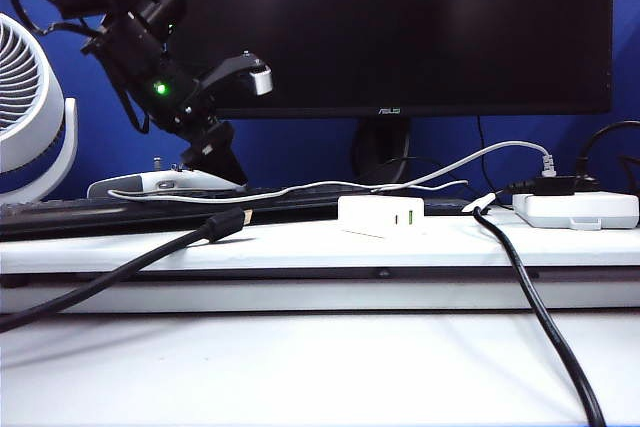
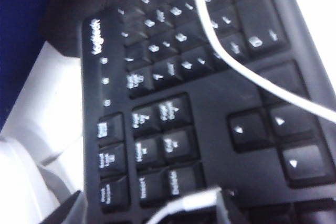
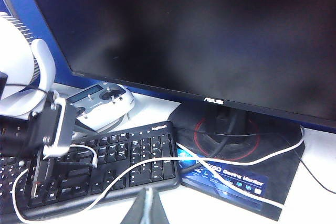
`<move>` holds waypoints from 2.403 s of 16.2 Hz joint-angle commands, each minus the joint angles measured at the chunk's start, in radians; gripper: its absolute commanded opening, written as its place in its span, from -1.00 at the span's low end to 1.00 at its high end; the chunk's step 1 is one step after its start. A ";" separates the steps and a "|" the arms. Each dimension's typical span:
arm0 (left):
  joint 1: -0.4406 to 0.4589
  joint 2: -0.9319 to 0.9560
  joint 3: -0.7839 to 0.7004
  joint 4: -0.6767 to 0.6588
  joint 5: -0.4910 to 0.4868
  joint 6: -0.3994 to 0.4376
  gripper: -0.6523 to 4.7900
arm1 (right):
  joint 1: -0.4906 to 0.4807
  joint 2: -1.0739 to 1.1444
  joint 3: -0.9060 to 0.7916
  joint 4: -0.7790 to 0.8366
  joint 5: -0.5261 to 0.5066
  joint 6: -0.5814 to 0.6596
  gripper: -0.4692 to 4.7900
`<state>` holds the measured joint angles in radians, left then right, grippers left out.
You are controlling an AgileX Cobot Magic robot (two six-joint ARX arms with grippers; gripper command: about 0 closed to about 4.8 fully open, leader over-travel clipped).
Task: Pick up the Type-C charging cable and the charging base, insert one end of the Type-C charger into the corresponding slot on the base, and finally place the plugged-in charger back on the table.
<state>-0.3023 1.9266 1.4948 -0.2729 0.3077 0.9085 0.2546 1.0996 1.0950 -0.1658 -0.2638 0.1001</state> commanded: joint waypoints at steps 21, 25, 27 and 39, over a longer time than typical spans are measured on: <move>0.002 0.017 0.192 -0.216 0.029 0.464 -0.78 | 0.000 -0.003 0.006 0.020 -0.031 0.005 -0.83; 0.002 0.024 0.181 -0.248 0.079 0.395 -0.74 | 0.000 -0.003 0.006 0.021 -0.031 0.005 -0.83; 0.002 0.024 0.181 -0.242 0.105 0.347 -0.75 | 0.000 -0.003 0.006 0.021 -0.031 0.004 -0.83; 0.002 0.024 0.181 -0.270 0.116 0.279 -0.75 | 0.000 -0.003 0.006 0.021 -0.031 0.004 -0.83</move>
<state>-0.3016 1.9530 1.6726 -0.5423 0.4164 1.1919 0.2546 1.0996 1.0950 -0.1627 -0.2897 0.1036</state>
